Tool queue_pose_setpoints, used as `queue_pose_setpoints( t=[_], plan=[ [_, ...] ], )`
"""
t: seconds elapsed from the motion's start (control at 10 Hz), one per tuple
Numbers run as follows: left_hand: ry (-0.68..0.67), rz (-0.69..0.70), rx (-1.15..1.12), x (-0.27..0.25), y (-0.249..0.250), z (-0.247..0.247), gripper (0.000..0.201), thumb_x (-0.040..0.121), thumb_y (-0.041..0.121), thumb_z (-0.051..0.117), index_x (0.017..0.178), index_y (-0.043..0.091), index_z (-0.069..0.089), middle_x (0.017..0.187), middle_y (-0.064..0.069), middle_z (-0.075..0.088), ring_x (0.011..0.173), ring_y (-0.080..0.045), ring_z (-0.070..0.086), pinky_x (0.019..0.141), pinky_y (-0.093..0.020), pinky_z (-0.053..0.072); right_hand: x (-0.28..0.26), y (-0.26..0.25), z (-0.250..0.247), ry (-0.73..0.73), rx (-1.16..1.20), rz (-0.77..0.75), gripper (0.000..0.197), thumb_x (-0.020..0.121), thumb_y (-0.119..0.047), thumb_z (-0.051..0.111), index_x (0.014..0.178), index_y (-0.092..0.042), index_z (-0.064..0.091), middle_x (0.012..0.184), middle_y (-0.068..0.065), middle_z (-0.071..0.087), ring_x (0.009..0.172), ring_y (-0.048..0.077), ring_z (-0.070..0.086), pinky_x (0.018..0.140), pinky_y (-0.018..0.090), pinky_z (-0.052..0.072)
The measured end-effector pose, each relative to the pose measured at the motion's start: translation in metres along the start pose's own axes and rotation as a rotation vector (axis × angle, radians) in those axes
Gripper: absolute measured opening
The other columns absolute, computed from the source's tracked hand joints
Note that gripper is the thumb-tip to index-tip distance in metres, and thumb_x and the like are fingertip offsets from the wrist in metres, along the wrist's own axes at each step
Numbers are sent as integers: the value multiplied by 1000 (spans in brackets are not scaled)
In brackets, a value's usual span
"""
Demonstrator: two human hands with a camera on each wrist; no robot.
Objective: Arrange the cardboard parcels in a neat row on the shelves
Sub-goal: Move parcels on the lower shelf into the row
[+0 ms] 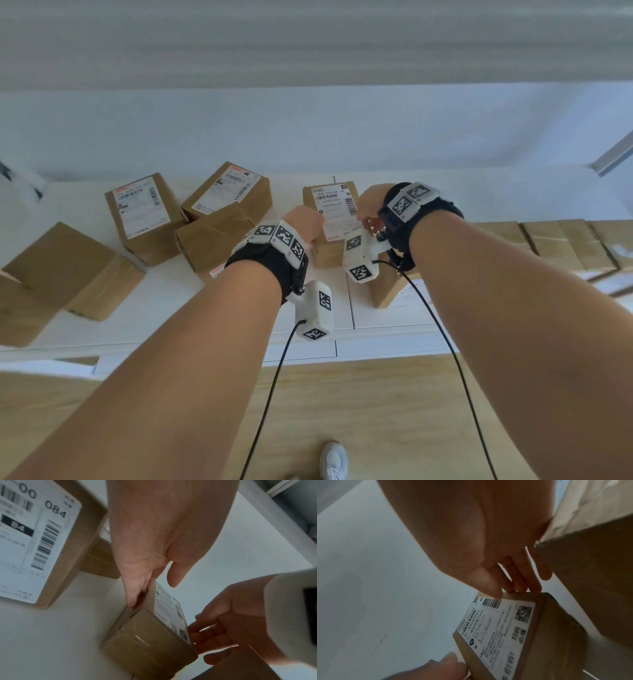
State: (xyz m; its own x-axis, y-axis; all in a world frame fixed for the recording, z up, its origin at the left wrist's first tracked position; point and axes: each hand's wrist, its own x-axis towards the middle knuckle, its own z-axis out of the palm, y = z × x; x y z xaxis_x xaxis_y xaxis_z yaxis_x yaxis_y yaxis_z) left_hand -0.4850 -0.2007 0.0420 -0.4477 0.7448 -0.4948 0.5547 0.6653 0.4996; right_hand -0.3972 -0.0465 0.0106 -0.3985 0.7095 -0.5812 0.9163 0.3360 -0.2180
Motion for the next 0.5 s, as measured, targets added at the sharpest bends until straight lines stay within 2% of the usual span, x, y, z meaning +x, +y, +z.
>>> queue_pose_setpoints(
  t=[0.1, 0.2, 0.3, 0.4, 0.5],
  plan=[
    [37, -18, 34, -10, 1, -8, 33, 102, 16, 44, 130, 3, 54, 124, -11, 62, 118, -24, 59, 96, -27, 44, 13, 2, -2, 46, -145, -31, 9, 62, -23, 61, 70, -20, 64, 86, 1, 69, 77, 27, 70, 74, 41, 56],
    [197, 60, 60, -17, -2, -12, 29, 103, 16, 40, 127, 5, 54, 107, -5, 63, 106, -21, 60, 77, -24, 38, -42, -21, -21, 84, 110, -69, 16, 83, -23, 58, 72, -13, 63, 85, 2, 62, 71, 17, 60, 70, 25, 55],
    [244, 51, -49, -20, -1, -23, 29, 101, 21, 46, 125, 7, 55, 116, -7, 63, 107, -22, 61, 83, -27, 45, -76, -29, -33, 133, 330, -85, 13, 90, -12, 57, 100, -15, 49, 77, -5, 46, 64, 7, 45, 34, 9, 42],
    [271, -68, -866, -11, -9, -36, 33, 95, 17, 52, 124, 1, 59, 84, -1, 62, 96, -25, 70, 84, -36, 59, -104, -38, -32, 208, 193, -175, 17, 97, -14, 49, 110, -6, 56, 85, 2, 52, 72, 17, 51, 50, 16, 46],
    [225, 14, -581, -13, -8, -39, 34, 94, 17, 55, 124, 0, 59, 84, -4, 62, 84, -21, 66, 81, -34, 60, -120, -38, -31, 298, 211, -178, 19, 97, -14, 48, 110, -4, 58, 92, 6, 59, 86, 23, 53, 72, 26, 46]
  ],
)
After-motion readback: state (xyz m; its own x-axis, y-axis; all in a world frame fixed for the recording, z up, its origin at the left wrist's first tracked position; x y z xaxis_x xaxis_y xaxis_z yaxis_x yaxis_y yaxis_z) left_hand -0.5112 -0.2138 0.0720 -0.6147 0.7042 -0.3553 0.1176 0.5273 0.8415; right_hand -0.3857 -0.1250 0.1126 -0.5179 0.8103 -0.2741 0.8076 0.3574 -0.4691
